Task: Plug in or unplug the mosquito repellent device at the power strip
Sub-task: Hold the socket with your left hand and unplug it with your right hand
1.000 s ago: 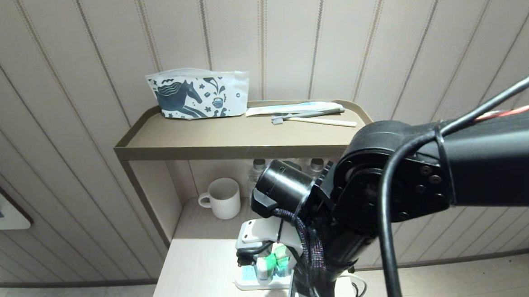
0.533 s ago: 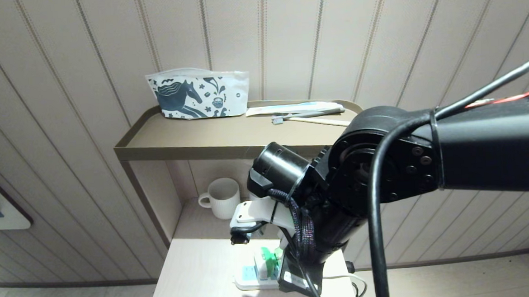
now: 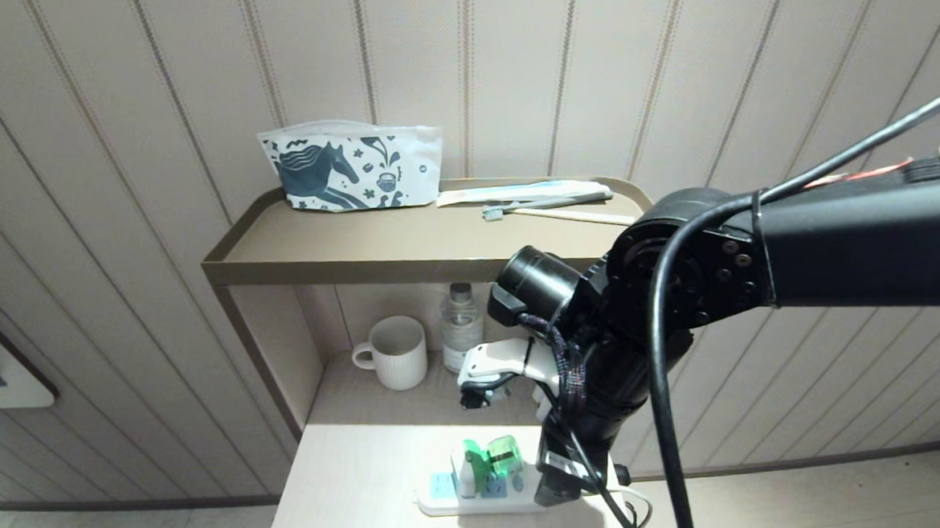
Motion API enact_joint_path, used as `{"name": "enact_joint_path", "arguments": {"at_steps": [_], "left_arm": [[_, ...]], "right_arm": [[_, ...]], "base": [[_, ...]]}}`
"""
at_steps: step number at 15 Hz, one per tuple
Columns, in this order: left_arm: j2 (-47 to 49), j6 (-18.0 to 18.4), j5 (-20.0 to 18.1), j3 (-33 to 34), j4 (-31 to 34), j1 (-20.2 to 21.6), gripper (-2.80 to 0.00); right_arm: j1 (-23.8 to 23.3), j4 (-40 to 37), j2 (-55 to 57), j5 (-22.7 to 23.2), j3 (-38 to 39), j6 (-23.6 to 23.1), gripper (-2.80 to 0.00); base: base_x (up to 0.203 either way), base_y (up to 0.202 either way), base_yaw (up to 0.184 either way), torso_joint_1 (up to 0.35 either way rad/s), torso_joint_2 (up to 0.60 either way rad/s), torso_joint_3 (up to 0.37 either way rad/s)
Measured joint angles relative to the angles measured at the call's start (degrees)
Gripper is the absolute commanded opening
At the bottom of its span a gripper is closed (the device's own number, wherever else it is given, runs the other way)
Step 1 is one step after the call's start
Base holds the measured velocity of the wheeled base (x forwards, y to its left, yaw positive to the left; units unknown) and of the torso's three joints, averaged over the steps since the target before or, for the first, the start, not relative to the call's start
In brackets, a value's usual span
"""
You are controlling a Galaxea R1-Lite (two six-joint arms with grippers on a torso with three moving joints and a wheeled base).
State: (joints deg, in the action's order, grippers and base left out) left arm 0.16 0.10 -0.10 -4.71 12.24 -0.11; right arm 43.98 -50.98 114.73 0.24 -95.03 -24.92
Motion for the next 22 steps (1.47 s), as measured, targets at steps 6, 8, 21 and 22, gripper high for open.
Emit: {"name": "enact_joint_path", "arguments": {"at_steps": [6,8,21,22], "left_arm": [[0.00,0.04,0.02,0.00,0.00,0.04,-2.80],[0.00,0.06,0.00,0.00,0.00,0.00,-2.80],[0.00,0.06,0.00,-0.02,0.00,0.00,-2.80],[0.00,0.05,0.01,-0.02,0.00,0.00,-2.80]], "right_arm": [[-4.23,1.73,-4.45,-0.65,6.13,-7.02,0.00],[-4.37,4.64,-4.64,-0.12,6.57,-6.75,0.00],[-4.56,13.55,1.94,6.36,1.61,-18.40,0.00],[-4.51,16.55,2.62,5.01,1.88,-19.26,0.00]], "base": [[0.000,0.000,0.000,0.000,0.00,0.000],[0.000,0.000,0.000,0.000,0.00,0.000],[0.000,0.000,0.000,0.000,0.00,0.000],[0.000,0.000,0.000,0.000,0.00,0.000]]}}
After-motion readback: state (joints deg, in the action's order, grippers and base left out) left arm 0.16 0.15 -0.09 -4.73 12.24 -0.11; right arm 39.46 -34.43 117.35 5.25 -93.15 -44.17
